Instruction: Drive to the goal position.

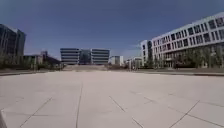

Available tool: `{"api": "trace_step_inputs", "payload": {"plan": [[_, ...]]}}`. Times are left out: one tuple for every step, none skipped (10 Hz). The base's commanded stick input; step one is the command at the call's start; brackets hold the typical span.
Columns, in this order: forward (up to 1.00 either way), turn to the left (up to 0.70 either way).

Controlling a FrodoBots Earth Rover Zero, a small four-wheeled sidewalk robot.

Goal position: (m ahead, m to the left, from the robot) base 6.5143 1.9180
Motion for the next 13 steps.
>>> {"api": "trace_step_inputs", "payload": {"plan": [[0.09, -0.05], [0.09, -0.05], [0.09, -0.05], [0.09, -0.05], [0.09, -0.05], [0.09, -0.05], [0.09, -0.05], [0.09, -0.05], [0.09, -0.05], [0.09, -0.05], [0.09, -0.05], [0.09, -0.05], [0.09, -0.05]]}}
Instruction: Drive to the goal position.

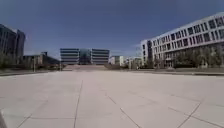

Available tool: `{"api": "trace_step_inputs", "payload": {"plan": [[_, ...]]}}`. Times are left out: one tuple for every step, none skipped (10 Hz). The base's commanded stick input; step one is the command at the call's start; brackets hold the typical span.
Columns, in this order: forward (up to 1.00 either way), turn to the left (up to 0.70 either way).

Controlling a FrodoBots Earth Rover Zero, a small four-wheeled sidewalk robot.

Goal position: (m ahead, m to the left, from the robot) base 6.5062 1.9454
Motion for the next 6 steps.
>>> {"api": "trace_step_inputs", "payload": {"plan": [[0.09, -0.05], [0.09, -0.05], [0.09, -0.05], [0.09, -0.05], [0.09, -0.05], [0.09, -0.05]]}}
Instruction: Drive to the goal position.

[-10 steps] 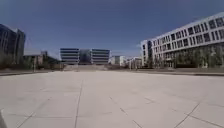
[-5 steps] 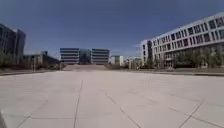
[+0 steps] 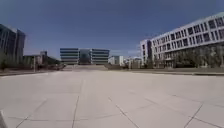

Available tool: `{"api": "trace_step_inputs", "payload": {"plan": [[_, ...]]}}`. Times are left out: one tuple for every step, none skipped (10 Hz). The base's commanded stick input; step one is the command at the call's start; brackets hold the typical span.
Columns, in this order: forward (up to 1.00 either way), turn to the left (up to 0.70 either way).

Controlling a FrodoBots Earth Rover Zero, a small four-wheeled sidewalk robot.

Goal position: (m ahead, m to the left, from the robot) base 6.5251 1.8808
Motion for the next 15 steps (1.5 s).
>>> {"api": "trace_step_inputs", "payload": {"plan": [[0.09, -0.05], [0.09, -0.05], [0.09, -0.05], [0.09, -0.05], [0.09, -0.05], [0.09, -0.05], [0.09, -0.05], [0.09, -0.05], [0.09, -0.05], [0.09, -0.05], [0.09, -0.05], [0.09, -0.05], [0.09, -0.05], [0.09, -0.05], [0.09, -0.05]]}}
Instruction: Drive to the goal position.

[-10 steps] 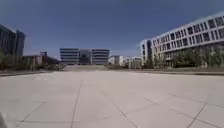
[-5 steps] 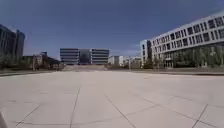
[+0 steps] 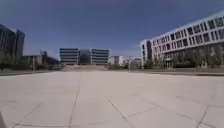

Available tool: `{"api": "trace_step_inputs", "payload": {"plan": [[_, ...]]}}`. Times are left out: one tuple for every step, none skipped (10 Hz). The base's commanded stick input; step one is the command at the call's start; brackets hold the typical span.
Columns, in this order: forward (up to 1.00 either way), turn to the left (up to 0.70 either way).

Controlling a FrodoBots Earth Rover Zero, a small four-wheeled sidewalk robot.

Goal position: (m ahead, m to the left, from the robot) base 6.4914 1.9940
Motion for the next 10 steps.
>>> {"api": "trace_step_inputs", "payload": {"plan": [[0.09, -0.05], [0.10, -0.05], [0.09, -0.05], [0.09, -0.05], [0.09, -0.05], [0.09, -0.05], [0.09, -0.05], [0.09, -0.05], [0.09, -0.05], [0.09, -0.05]]}}
